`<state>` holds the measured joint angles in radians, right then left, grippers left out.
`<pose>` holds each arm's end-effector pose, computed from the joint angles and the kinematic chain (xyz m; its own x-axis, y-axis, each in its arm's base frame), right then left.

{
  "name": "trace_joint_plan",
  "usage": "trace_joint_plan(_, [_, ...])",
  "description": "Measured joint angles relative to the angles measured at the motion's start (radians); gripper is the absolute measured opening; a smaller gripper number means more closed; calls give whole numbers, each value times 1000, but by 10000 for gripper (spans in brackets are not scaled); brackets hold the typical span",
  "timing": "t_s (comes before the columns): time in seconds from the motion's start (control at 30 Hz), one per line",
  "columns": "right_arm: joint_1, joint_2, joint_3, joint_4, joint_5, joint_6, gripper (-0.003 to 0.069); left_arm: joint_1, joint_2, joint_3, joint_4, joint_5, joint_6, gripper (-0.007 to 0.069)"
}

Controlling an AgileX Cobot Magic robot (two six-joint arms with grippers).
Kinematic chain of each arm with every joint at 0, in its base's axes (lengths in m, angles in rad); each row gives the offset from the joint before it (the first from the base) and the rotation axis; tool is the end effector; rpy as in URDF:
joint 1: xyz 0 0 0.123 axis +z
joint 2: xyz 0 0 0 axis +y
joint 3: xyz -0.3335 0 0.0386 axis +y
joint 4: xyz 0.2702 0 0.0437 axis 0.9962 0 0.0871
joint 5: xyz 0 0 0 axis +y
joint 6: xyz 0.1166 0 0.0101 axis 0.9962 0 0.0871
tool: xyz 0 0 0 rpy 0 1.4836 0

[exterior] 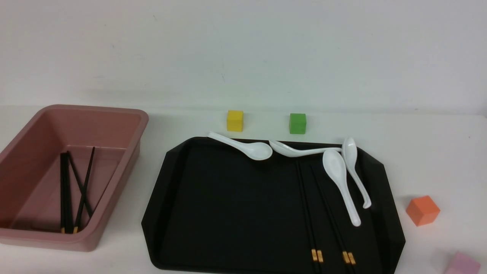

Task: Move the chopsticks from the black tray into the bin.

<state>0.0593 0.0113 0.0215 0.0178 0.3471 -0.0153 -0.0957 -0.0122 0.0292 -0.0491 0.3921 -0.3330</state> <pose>0.0503 0.0037 0.1663 -0.2881 -0.0157 -0.9575 -0.0646 0.9979 0.0031 0.0475 -0.0068 0.1596 -0.3341 -0.3390 -0.8795 -0.0109 0.9344 -0.3560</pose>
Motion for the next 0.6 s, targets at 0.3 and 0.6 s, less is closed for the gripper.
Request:
trace_joint_plan(0.3, [0, 0, 0, 0, 0, 0, 129, 0, 0, 0, 0, 0, 0, 237])
trace_joint_plan(0.6, [0, 0, 0, 0, 0, 0, 135, 0, 0, 0, 0, 0, 0, 238])
